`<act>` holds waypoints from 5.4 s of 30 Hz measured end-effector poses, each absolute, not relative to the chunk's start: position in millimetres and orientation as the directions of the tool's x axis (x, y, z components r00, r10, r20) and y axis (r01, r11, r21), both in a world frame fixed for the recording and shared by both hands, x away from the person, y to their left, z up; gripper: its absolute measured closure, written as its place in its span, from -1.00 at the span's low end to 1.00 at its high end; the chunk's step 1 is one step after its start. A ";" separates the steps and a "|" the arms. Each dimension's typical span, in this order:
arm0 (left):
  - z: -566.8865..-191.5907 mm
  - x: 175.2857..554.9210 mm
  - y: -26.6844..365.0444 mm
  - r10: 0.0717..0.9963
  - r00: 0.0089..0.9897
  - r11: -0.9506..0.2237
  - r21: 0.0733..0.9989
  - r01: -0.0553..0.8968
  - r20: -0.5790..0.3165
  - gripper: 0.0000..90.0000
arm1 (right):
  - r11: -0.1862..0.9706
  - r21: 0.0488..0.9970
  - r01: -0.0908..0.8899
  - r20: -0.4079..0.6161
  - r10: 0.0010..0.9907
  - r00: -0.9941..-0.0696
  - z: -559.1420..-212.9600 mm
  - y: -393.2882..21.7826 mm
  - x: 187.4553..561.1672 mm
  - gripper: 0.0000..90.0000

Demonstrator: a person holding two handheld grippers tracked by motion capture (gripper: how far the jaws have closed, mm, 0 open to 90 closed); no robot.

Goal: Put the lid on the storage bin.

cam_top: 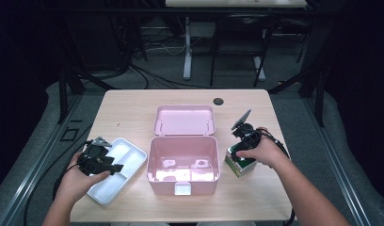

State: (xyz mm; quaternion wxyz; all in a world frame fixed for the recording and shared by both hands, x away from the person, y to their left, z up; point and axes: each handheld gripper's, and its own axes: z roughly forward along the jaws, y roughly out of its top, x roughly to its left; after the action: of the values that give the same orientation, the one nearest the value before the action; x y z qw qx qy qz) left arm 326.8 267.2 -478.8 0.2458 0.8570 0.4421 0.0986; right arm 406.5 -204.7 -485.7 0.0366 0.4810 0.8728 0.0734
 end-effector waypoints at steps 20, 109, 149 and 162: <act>-477.5 326.4 268.8 0.807 0.588 -0.484 0.513 0.709 -0.051 0.09 | 0.519 0.105 0.848 0.023 0.851 -0.524 -489.3 -204.7 408.9 -0.70; -474.8 326.3 271.3 0.809 0.585 -0.477 0.525 0.705 -0.051 0.10 | 0.896 0.100 0.432 -0.099 0.441 -0.892 -358.9 -175.4 370.0 -0.61; -476.2 326.3 271.5 0.805 0.591 -0.479 0.526 0.703 -0.057 0.10 | 0.964 0.105 0.245 -0.124 0.258 -0.958 -340.4 -85.0 358.3 -0.62; -476.3 326.3 270.0 0.804 0.592 -0.481 0.524 0.703 -0.056 0.10 | 0.971 0.102 0.215 -0.122 0.227 -0.966 -350.8 -74.1 356.3 -0.62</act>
State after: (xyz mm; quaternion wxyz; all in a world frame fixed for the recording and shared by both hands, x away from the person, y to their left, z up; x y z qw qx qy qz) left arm 326.3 270.0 -476.3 0.2553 0.8549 0.4407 0.0989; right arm 356.3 -74.1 -350.8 0.0665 0.1116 0.9906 0.0438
